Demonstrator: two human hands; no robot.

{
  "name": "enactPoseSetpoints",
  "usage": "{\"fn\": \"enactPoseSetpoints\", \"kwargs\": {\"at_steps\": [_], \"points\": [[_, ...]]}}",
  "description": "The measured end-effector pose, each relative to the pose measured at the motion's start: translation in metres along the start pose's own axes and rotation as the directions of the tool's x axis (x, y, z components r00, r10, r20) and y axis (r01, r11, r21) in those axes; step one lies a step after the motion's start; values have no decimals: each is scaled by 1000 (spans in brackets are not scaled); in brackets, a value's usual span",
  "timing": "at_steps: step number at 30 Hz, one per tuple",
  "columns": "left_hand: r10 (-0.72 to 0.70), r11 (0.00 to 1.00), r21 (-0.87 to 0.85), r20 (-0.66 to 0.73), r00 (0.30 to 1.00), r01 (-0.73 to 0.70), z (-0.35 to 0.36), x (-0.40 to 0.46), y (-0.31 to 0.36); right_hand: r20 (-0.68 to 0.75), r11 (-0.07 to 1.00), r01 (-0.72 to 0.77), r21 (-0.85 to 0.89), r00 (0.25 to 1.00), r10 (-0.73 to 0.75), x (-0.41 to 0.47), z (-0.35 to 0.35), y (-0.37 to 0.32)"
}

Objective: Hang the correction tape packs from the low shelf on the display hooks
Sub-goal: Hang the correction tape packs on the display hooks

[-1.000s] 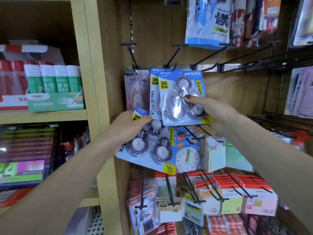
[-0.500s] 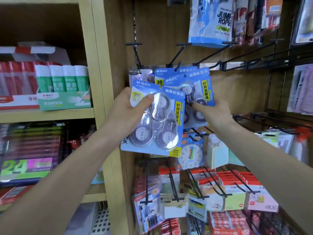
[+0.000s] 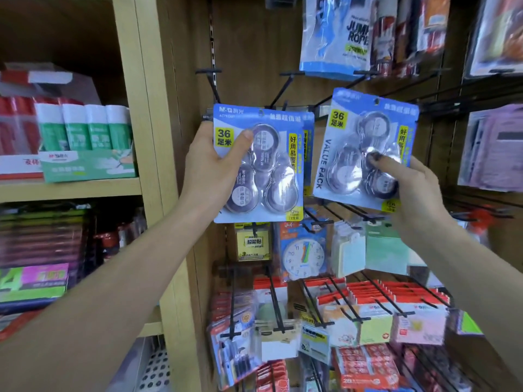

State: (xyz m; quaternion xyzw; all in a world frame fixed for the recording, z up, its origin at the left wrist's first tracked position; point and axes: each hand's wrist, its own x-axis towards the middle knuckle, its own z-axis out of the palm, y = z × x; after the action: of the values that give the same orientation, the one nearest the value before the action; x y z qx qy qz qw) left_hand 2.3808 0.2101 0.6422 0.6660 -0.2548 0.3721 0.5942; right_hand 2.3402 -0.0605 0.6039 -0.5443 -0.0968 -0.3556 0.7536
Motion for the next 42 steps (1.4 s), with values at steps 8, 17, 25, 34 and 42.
{"fn": "enactPoseSetpoints", "kwargs": {"at_steps": [8, 17, 25, 34, 42], "points": [[37, 997, -64, 25, 999, -35, 20, 4, 1, 335, 990, -142, 16, 933, 129, -15, 25, 0], [-70, 988, -137, 55, 996, 77, 31, 5, 4, 300, 983, -173, -68, 936, 186, -16, 34, 10], [-162, 973, -130, 190, 968, 188, 29, 2, 4, 246, 992, -107, -64, 962, 119, -16, 35, 6], [-161, 980, -85, 205, 965, 181, 28, 8, 2, 238, 991, -121, -49, 963, 130, -8, 40, 8], [-151, 986, -39, 189, 970, 161, 33, 14, -9, 203, 984, -172, -52, 963, 179, -1, 40, 15]]}}
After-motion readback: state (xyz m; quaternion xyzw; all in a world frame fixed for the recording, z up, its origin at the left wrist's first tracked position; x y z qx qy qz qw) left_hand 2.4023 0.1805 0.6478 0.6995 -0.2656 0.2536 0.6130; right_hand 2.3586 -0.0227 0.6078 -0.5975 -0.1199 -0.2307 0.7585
